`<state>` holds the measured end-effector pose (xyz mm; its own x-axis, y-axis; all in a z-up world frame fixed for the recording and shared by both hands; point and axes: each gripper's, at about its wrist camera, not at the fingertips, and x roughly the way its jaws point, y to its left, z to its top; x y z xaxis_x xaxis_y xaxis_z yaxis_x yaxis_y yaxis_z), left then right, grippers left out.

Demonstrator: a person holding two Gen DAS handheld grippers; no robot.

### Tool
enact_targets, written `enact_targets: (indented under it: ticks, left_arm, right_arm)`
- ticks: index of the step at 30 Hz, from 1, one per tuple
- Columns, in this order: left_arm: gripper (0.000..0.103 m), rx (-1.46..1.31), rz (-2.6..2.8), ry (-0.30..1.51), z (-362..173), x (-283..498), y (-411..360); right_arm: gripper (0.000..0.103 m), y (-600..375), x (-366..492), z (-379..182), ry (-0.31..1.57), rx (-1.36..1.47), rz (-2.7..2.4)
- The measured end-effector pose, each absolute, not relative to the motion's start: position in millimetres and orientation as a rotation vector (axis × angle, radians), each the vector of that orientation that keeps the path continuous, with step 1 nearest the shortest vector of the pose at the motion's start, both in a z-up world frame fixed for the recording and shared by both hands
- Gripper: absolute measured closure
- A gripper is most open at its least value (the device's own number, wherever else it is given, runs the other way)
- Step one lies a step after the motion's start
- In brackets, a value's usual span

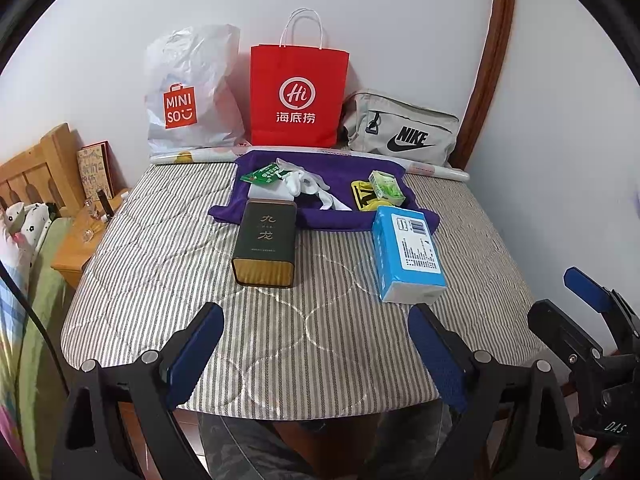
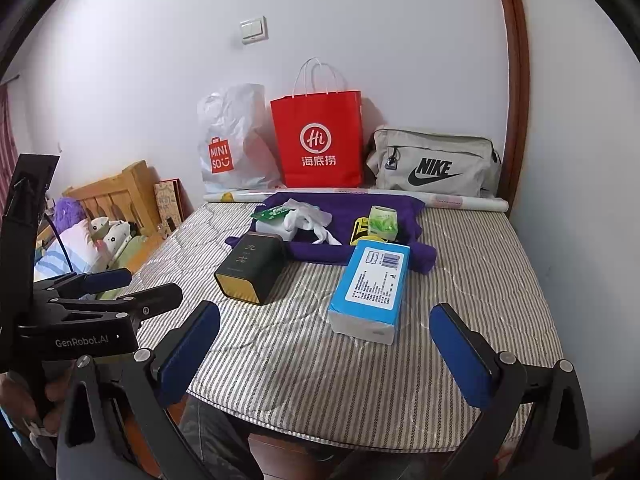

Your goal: Organize soft objects

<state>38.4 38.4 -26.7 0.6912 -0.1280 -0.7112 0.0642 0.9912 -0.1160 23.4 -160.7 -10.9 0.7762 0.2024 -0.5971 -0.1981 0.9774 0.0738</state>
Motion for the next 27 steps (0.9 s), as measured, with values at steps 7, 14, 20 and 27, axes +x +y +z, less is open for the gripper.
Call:
enact_targets:
  ticks: [7, 14, 20, 27]
  left_arm:
    - [0.01, -0.084, -0.108, 0.801, -26.6, 38.3, 38.2]
    - [0.01, -0.084, -0.108, 0.8, -27.0, 38.2, 37.6]
    - [0.01, -0.083, -0.107, 0.801, -26.6, 38.4, 37.9]
    - [0.01, -0.072, -0.103, 0.8, -27.6, 35.3, 35.0]
  right_arm:
    - [0.0, -160.6, 22.9, -10.8, 0.647, 0.01, 0.217]
    - [0.0, -161.2, 22.8, -10.8, 0.647, 0.01, 0.216]
    - [0.0, -161.5, 22.4, -11.0, 0.647, 0.012, 0.216]
    - [0.0, -161.7, 22.6, -11.1, 0.647, 0.012, 0.217]
